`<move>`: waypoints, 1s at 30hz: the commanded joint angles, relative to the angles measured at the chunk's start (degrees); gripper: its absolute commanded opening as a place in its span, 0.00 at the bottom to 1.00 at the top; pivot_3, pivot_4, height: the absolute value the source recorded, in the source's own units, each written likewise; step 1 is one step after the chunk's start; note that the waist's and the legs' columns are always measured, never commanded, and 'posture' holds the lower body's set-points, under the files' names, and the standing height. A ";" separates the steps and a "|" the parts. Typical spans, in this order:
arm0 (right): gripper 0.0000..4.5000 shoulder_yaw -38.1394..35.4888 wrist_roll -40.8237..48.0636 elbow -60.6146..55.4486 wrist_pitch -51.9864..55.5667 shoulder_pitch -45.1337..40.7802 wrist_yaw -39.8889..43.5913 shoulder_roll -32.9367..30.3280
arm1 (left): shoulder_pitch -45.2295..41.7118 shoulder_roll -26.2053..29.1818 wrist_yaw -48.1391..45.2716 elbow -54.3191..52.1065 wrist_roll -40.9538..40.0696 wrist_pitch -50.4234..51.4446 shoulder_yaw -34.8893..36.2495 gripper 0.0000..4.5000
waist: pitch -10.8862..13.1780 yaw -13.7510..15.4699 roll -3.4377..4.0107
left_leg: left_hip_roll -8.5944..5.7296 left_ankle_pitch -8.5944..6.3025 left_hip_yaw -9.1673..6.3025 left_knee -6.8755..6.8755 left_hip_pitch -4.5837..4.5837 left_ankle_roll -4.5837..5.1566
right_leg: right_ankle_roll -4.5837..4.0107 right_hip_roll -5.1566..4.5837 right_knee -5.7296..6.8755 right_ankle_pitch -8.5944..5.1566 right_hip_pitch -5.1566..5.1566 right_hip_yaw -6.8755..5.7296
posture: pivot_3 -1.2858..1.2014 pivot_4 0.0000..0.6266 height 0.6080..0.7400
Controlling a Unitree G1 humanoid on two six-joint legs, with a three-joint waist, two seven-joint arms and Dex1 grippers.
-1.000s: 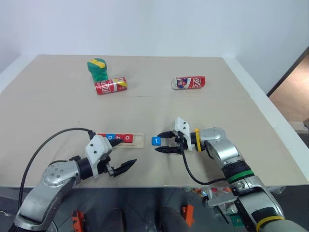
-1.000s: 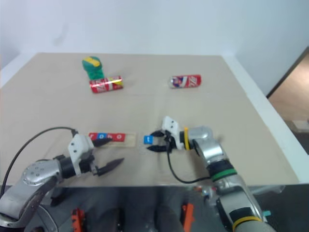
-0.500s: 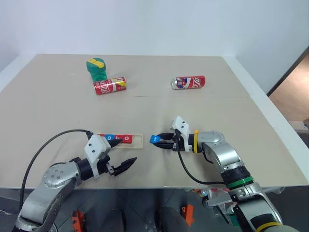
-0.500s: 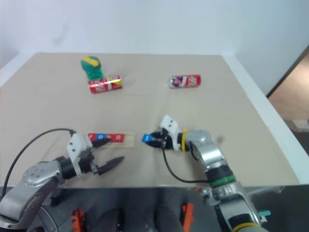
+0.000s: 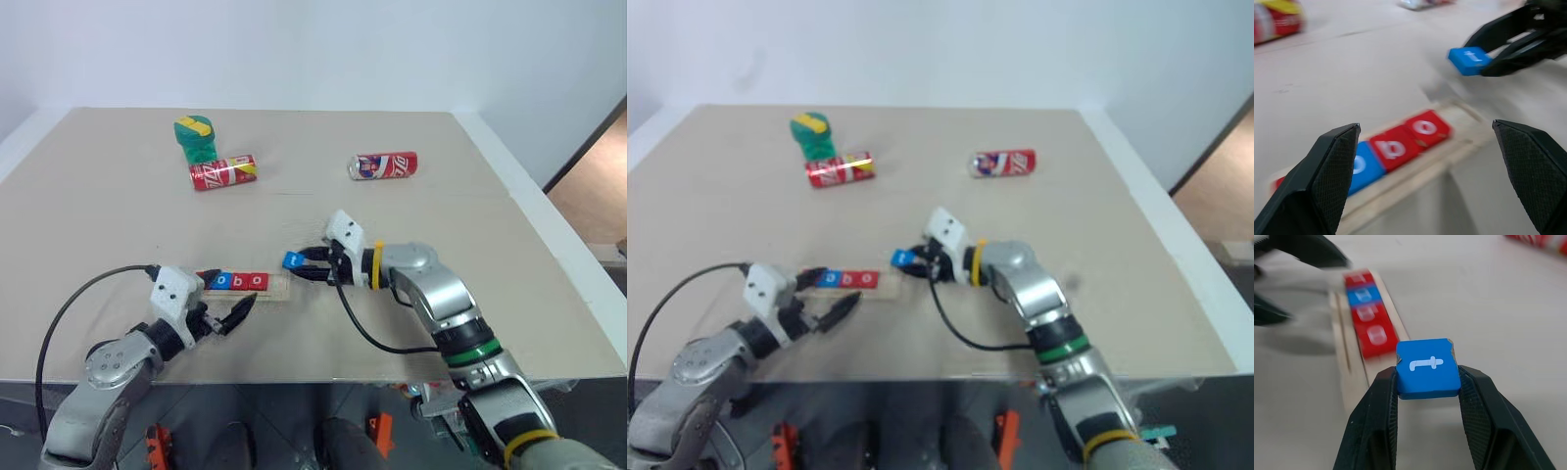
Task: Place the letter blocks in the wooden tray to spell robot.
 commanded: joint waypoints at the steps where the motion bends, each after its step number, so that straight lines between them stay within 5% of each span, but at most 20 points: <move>1: 0.27 1.71 -0.53 1.88 -1.91 -1.03 1.71 0.17 | -0.10 -0.33 1.06 -1.30 0.67 -0.05 0.11 1.00 | 0.00 0.17 0.01 | -0.02 -0.01 -0.04 0.00 -0.05 -0.02 | 0.07 0.00 0.00 -0.04 -0.01 -0.02 | 0.52 0.24 1.00; 28: 0.27 5.80 -4.70 10.88 -10.15 -3.18 5.81 2.90 | 1.00 -1.69 2.43 -3.40 1.42 0.88 -1.21 1.00 | 0.00 0.07 0.01 | -0.02 -0.15 -0.08 0.15 -0.65 -0.25 | 0.20 0.00 0.02 -0.04 -0.48 -0.05 | 0.52 0.24 1.00; 30: 0.49 5.59 -4.68 11.53 -10.19 -3.44 5.76 3.10 | 1.10 -1.67 2.31 -3.46 1.50 0.90 -1.20 1.00 | 0.00 0.04 0.01 | 0.01 -0.15 -0.07 0.15 -0.63 -0.25 | 0.16 0.02 0.02 -0.01 -0.47 -0.05 | 0.52 0.24 1.00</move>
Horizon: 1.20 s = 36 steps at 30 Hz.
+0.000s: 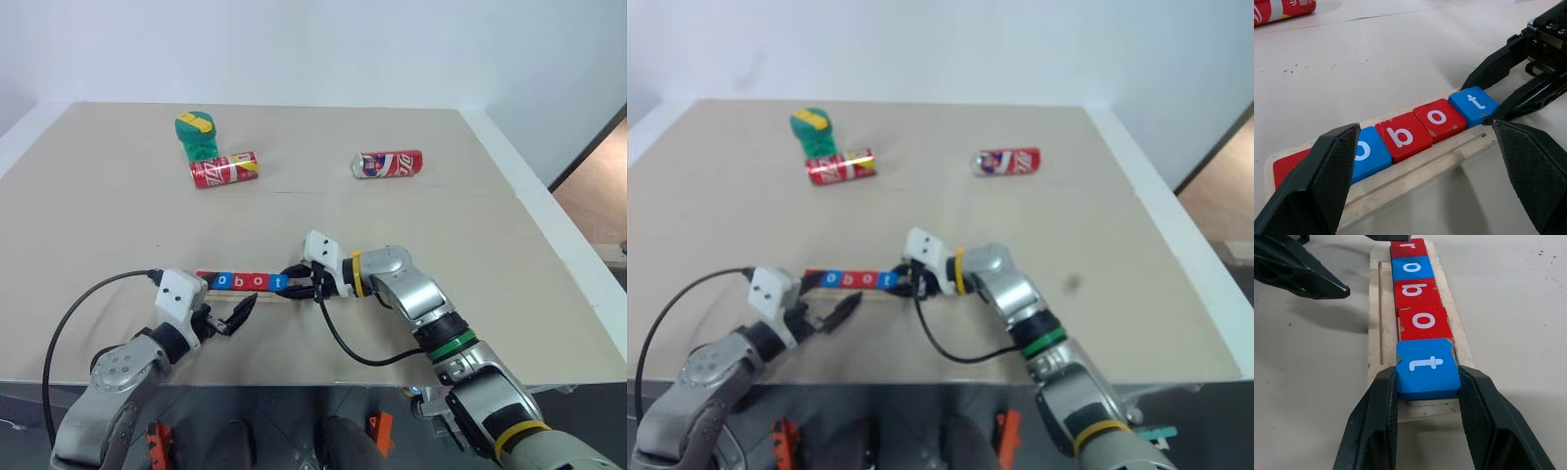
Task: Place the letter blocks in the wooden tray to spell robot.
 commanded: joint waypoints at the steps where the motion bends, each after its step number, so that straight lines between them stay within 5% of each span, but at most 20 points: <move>1: 0.55 -0.25 -0.28 1.12 -0.43 -1.22 0.13 0.65 | 0.26 0.11 0.09 -2.67 -0.13 -0.30 0.09 1.00 | 0.00 -0.01 0.00 | 0.03 0.00 0.00 0.01 0.01 0.00 | -0.03 0.03 0.00 0.02 0.00 0.00 | 0.52 0.24 1.00; 7: 0.98 -0.97 0.12 1.66 -0.15 -1.98 0.05 1.17 | 0.35 0.28 -0.11 -2.49 -0.14 -0.26 0.27 1.00 | 0.00 0.03 0.00 | 0.07 0.01 0.00 0.10 0.01 0.00 | -0.04 0.07 0.01 0.11 0.01 -0.01 | 0.52 0.24 1.00; 19: 0.98 -5.03 5.76 -10.25 9.85 -0.11 -0.86 -0.63 | 0.83 1.74 -1.56 -1.94 0.04 -0.88 1.15 1.00 | 0.01 0.05 0.01 | 0.07 0.01 0.01 0.10 -0.04 -0.01 | -0.06 0.05 0.01 0.12 -0.02 0.00 | 0.52 0.24 1.00; 22: 0.98 -8.09 7.97 -13.94 12.78 0.87 -2.43 -2.05 | 0.75 1.19 -3.42 -3.01 -5.09 0.87 2.30 1.00 | 0.01 0.06 0.01 | 0.06 0.01 0.00 0.10 -0.07 -0.01 | -0.05 0.05 0.01 0.10 -0.02 0.00 | 0.52 0.24 1.00; 28: 0.56 -7.56 8.21 -18.48 14.19 6.15 -1.16 -8.15 | 1.56 4.48 -7.44 -4.98 -13.04 5.16 4.69 1.00 | 0.00 0.09 -0.01 | -0.04 0.01 -0.03 0.12 -0.08 -0.01 | 0.14 -0.04 0.00 -0.02 0.02 0.00 | 0.52 0.24 1.00; 35: 0.02 -4.83 7.67 -17.99 14.89 6.11 -2.19 -7.56 | 0.25 6.48 -7.46 -3.97 -13.48 5.24 6.17 1.00 | 0.02 -0.30 0.03 | 0.06 0.01 0.00 0.13 -0.04 -0.01 | 0.01 0.08 0.01 0.10 -0.04 0.01 | 0.52 0.24 1.00; 36: 0.01 -4.50 7.38 -17.37 14.54 5.81 -2.50 -7.04 | -0.02 6.59 -7.28 -3.74 -13.35 5.06 6.39 1.00 | 0.02 -0.29 0.03 | 0.08 0.01 -0.01 0.13 -0.04 -0.01 | 0.00 0.12 0.01 0.10 -0.04 0.02 | 0.52 0.24 1.00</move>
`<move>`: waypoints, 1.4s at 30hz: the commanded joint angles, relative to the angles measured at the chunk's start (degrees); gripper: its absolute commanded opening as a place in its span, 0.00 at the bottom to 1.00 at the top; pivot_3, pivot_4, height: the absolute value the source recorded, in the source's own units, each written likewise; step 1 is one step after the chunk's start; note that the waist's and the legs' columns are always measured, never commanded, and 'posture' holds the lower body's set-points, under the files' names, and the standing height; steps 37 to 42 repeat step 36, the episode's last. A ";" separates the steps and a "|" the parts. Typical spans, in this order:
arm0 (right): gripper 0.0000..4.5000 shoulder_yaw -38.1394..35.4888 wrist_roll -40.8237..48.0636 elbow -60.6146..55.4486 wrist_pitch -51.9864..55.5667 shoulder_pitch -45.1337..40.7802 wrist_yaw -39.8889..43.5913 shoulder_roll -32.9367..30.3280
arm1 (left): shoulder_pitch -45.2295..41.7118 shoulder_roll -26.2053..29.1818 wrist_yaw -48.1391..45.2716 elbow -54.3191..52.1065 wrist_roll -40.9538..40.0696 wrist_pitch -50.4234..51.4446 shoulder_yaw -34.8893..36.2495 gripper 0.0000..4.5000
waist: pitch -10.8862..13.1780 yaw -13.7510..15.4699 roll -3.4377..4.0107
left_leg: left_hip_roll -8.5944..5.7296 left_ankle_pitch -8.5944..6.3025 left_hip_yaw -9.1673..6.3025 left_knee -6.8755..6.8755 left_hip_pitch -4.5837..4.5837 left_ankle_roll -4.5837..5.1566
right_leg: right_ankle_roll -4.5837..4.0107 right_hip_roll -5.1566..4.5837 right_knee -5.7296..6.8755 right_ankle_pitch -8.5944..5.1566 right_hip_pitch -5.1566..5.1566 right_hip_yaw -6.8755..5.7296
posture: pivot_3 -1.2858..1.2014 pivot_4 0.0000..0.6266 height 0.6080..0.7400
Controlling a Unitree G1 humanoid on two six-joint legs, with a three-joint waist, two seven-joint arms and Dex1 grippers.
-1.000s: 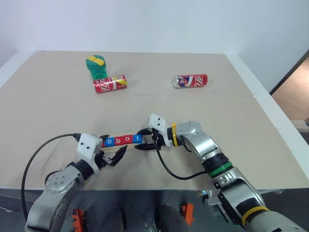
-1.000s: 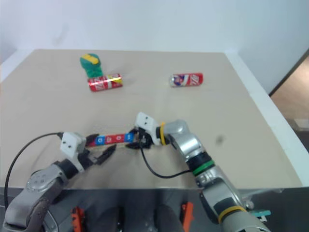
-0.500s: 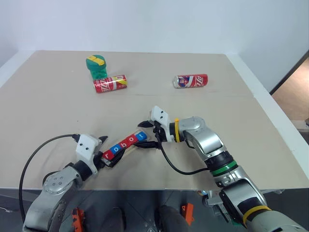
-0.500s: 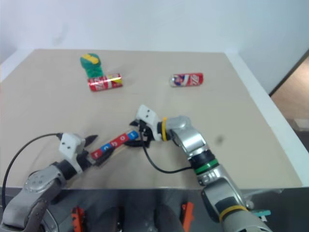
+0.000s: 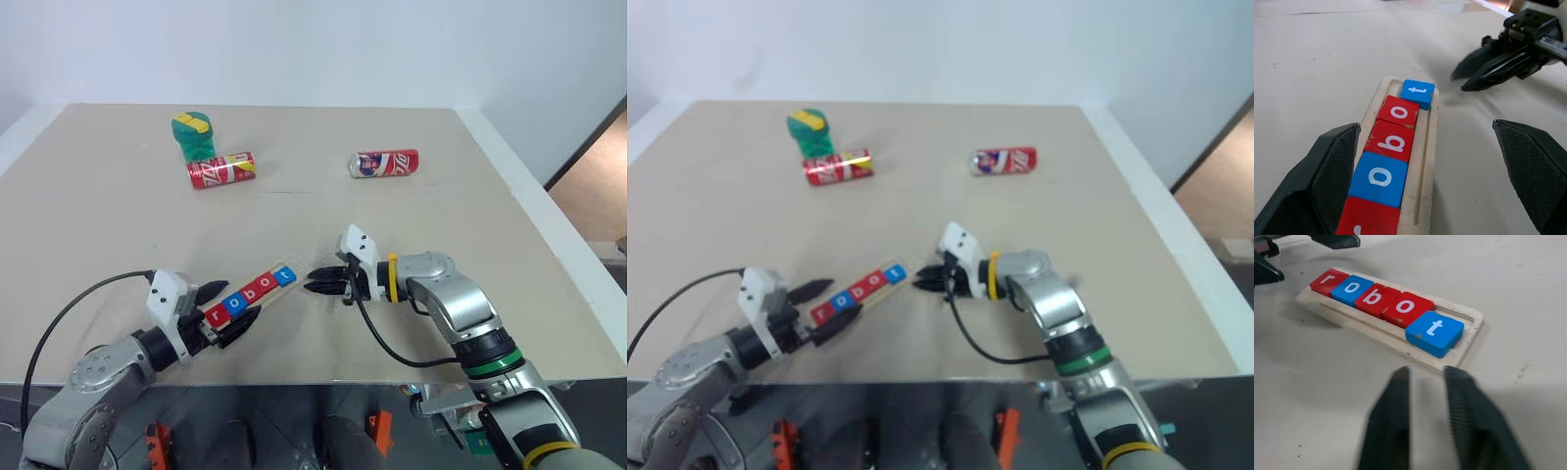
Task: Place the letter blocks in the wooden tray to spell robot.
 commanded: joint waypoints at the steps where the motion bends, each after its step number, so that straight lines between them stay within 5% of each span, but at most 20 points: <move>1: 0.01 1.29 -0.63 -0.58 -1.18 -1.83 -0.78 1.39 | -1.11 0.76 0.24 -1.02 -0.12 -0.82 1.96 1.00 | 0.00 0.01 0.00 | 0.01 0.00 -0.01 0.00 0.00 0.00 | 0.00 0.02 0.00 0.00 0.00 0.00 | 0.52 0.24 1.00; 21: 0.01 3.52 -5.85 11.44 -11.85 -7.56 -1.32 7.41 | 1.57 -0.42 2.19 -2.08 1.91 -2.59 2.05 1.00 | 0.00 0.23 -0.01 | 0.02 0.00 0.02 0.00 -0.02 0.00 | -0.02 0.00 -0.01 0.00 -0.01 0.01 | 0.52 0.24 1.00; 25: 0.01 -0.88 -3.18 7.89 -9.08 -7.58 -1.48 5.00 | 0.66 0.26 2.67 0.07 -0.82 -2.52 8.40 1.00 | 0.00 0.24 0.00 | 0.02 0.00 0.03 -0.01 -0.04 -0.01 | -0.03 0.00 -0.01 0.00 -0.02 0.01 | 0.52 0.24 1.00; 35: 0.82 -13.68 5.79 10.01 -8.35 -2.35 9.36 -11.27 | -1.28 10.08 -3.90 18.47 5.94 -10.32 19.02 1.00 | -0.01 0.46 -0.01 | -0.11 -0.02 0.09 -0.04 -0.04 0.01 | 0.01 -0.20 -0.03 -0.14 -0.03 -0.05 | 0.52 0.24 1.00; 42: 0.86 -14.07 5.88 10.40 -8.66 -1.35 9.85 -12.02 | -1.47 10.59 -4.63 20.11 7.05 -11.76 18.87 1.00 | -0.01 0.46 -0.01 | -0.11 -0.02 0.09 -0.05 -0.04 0.01 | 0.02 -0.20 -0.04 -0.14 -0.03 -0.05 | 0.52 0.24 1.00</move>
